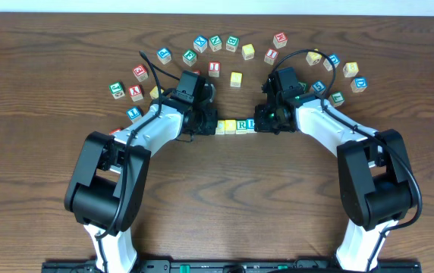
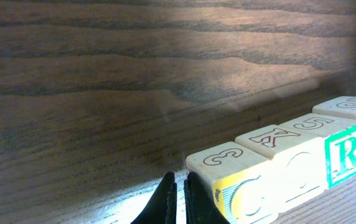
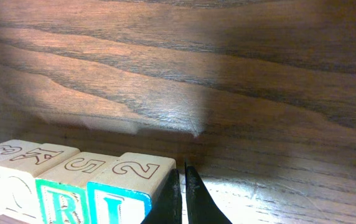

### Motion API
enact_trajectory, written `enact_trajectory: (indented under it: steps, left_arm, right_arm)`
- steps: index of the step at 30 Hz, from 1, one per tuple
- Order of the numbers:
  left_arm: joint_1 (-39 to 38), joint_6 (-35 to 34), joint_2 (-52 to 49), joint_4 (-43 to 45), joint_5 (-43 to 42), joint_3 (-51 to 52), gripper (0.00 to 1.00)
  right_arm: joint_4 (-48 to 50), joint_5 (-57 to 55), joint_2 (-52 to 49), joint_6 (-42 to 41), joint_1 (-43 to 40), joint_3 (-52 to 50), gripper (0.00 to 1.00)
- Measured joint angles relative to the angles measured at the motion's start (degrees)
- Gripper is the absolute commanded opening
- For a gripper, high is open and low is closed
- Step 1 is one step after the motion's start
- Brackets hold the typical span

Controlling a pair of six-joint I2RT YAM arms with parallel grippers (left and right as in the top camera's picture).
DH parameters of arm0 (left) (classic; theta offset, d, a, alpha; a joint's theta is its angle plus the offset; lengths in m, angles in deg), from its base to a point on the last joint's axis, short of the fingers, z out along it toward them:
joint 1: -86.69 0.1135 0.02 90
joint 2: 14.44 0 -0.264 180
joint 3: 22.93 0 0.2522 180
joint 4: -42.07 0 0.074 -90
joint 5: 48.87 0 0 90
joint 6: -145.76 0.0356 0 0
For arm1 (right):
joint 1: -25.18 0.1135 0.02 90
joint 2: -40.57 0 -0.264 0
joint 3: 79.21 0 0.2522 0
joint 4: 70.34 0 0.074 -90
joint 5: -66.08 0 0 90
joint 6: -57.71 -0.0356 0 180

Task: Spell out CORL
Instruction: 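Open both grippers and lift them away from the block row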

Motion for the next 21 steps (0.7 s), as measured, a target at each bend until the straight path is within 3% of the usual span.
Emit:
enact_trajectory:
  steps: [21]
  left_arm:
    - [3.78,-0.22,0.57,-1.44,-0.15,0.00,0.07]
  right_arm:
    - [-0.96,0.24,0.90,-1.57,-1.01,0.00,0.02]
